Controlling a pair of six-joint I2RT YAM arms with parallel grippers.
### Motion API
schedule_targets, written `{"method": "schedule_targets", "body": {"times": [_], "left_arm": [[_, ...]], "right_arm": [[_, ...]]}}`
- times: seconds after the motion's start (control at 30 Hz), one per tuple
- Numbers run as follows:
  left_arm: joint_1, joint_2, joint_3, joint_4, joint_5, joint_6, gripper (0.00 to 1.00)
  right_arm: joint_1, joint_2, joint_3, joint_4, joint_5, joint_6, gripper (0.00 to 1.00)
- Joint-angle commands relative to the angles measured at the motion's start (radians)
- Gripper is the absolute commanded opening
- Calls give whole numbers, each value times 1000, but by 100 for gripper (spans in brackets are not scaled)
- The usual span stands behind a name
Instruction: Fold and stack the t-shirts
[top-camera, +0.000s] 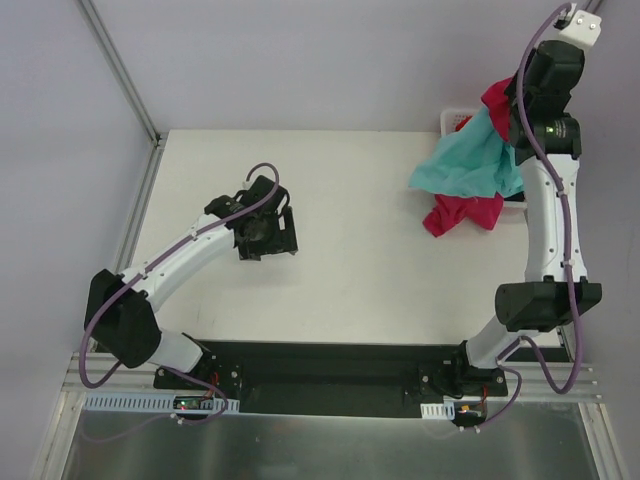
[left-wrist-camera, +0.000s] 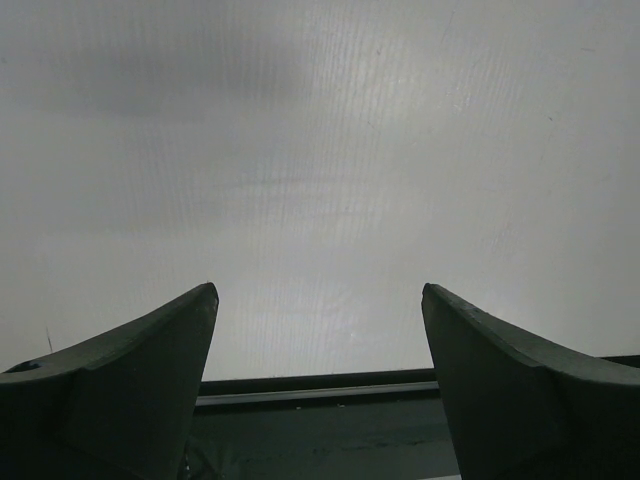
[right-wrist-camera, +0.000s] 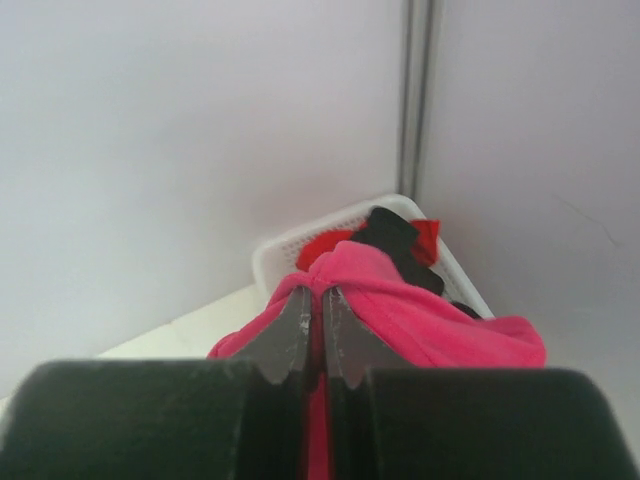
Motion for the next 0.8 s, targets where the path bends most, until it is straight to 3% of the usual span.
{"method": "schedule_targets", "body": {"times": [0.0, 0.13, 0.3, 0.57, 0.77], "left_arm": [[-18, -67, -29, -13, -9, -37, 83], [-30, -90, -32, -11, -10, -49, 83], [-50, -107, -40, -13, -16, -65, 84], [-65, -144, -83, -11, -32, -82, 84], [-70, -141, -78, -13, -33, -83, 84]], "right_arm": [[44, -57, 188, -3, -55, 14, 1], [85, -39, 287, -77, -83, 24, 2], [126, -76, 193, -146, -185, 138, 2], [332, 10, 187, -331, -449, 166, 1], [456, 90, 240, -371, -506, 161, 1]]}}
